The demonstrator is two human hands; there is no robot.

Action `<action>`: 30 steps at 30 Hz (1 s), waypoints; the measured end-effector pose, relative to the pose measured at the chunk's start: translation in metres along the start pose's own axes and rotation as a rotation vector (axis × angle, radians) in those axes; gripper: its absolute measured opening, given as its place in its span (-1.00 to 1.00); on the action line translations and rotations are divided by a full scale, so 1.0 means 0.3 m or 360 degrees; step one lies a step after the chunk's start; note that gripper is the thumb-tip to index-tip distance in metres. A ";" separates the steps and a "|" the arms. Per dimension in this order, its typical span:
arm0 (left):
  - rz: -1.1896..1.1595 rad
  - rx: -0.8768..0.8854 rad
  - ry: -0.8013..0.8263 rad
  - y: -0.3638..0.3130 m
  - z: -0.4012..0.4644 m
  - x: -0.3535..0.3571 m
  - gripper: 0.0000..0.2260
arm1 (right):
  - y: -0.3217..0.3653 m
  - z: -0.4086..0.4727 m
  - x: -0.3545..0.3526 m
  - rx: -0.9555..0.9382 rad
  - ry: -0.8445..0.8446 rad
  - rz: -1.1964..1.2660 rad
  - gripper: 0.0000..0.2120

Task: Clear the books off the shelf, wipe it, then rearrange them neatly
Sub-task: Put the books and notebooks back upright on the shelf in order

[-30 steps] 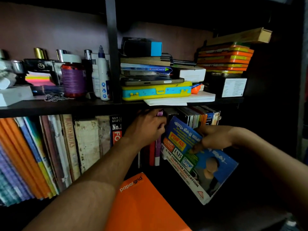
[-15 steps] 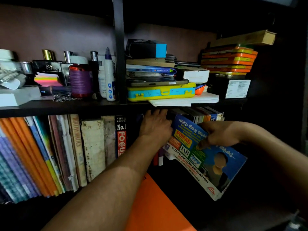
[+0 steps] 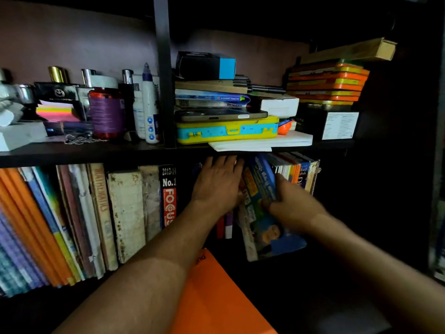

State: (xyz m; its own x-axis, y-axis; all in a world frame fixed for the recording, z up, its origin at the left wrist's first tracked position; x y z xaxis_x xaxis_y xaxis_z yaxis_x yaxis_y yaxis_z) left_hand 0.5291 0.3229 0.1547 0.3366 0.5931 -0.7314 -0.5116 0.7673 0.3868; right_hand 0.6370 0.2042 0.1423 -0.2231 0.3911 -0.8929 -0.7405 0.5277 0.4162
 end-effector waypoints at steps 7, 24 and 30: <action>-0.0015 0.0005 -0.0276 0.006 -0.020 -0.013 -0.43 | 0.040 -0.007 0.167 0.0050 -0.0458 0.0411 -0.62; -0.0082 -0.0072 -0.0211 0.005 -0.016 -0.008 -0.41 | 0.063 0.023 0.365 -0.0138 -0.0654 0.0652 -0.60; -0.0223 -0.0024 -0.0490 -0.018 -0.090 -0.028 -0.39 | 0.008 -0.017 0.375 -0.0269 -0.0483 0.0648 -0.43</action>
State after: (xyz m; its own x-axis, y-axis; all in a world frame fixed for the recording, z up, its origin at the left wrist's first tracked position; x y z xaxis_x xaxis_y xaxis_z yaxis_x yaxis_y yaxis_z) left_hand 0.5078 0.3071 0.1434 0.6263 0.5298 -0.5719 -0.4545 0.8442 0.2843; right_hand 0.6068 0.2456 0.0420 -0.3389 0.7527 -0.5644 -0.7295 0.1687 0.6629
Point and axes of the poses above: each hand's wrist, its own z-axis towards the middle knuckle, its own x-axis out of the palm, y = z × x, the point moved 6 cm from there along z, towards the middle knuckle, and after that the axes turned 9 degrees about x, right-handed, at the moved point
